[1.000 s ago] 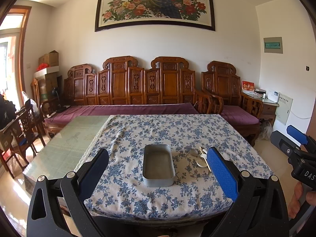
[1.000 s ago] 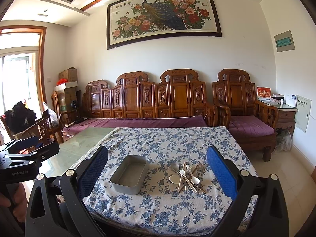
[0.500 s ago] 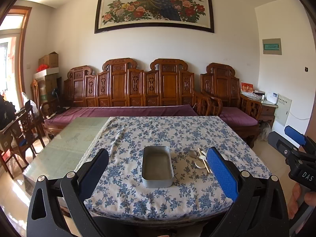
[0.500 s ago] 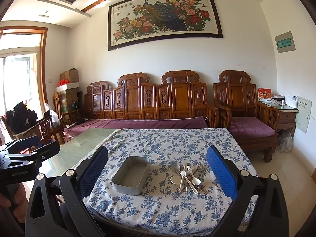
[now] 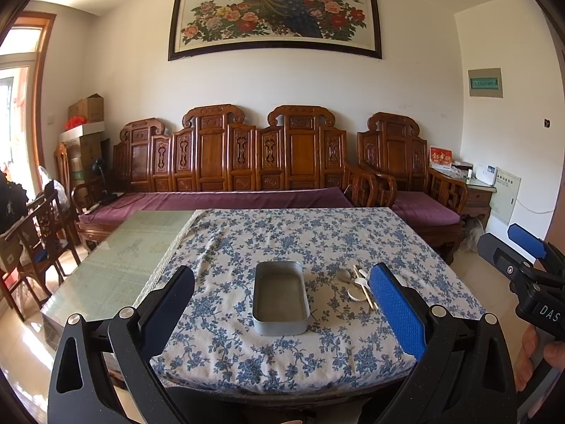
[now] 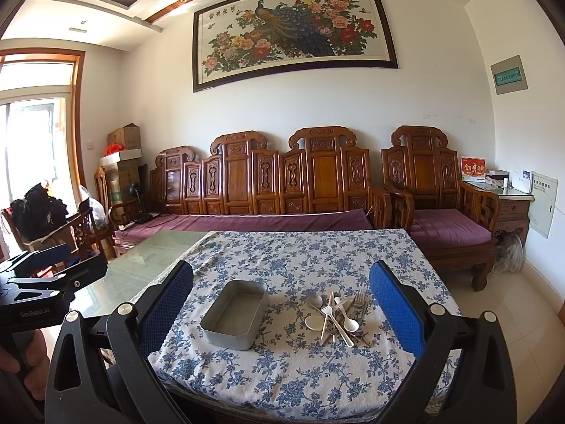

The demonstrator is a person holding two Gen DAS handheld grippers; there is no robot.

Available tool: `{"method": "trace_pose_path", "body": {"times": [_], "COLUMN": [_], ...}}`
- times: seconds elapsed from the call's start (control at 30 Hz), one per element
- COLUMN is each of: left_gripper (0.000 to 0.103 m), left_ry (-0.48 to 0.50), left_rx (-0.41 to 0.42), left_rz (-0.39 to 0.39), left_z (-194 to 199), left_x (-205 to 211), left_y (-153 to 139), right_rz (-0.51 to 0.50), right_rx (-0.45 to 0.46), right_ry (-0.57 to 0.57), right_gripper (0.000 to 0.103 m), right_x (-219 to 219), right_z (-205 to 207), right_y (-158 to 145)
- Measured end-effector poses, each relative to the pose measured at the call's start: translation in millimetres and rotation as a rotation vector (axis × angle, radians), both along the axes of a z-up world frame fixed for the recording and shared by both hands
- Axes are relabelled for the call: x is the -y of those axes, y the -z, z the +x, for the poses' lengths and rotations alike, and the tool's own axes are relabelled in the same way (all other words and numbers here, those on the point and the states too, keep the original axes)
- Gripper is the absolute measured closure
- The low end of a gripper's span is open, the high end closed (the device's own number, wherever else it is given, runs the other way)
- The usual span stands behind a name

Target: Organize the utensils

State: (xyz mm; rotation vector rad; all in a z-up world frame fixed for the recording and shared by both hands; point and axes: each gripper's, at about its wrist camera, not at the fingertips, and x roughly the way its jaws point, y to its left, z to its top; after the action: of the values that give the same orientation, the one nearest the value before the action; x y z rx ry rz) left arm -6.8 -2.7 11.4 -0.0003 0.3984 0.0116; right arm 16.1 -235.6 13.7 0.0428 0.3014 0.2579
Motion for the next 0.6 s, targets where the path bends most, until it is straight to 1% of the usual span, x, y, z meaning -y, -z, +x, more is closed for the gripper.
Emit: {"method": "trace_pose_path", "body": {"times": [0.43,0.6], "left_gripper": [0.007,0.007], "left_ry": [0.002,0.007], "left_rx": [-0.003,-0.024], "left_rz": [0.002,0.007], "left_z": [-1.2,5.6], "left_x": [3.8,4.4], "left_y": [0.3,6.9], "right_rz": [0.001,0.001], "right_rx": [0.000,-0.015], "right_ry": [0.001,0.006], "right_gripper": [0.003,0.003], "right_x": [0.0,1.8], "right_z": [0.3,4.7], "right_y": [1.8,5.6]}}
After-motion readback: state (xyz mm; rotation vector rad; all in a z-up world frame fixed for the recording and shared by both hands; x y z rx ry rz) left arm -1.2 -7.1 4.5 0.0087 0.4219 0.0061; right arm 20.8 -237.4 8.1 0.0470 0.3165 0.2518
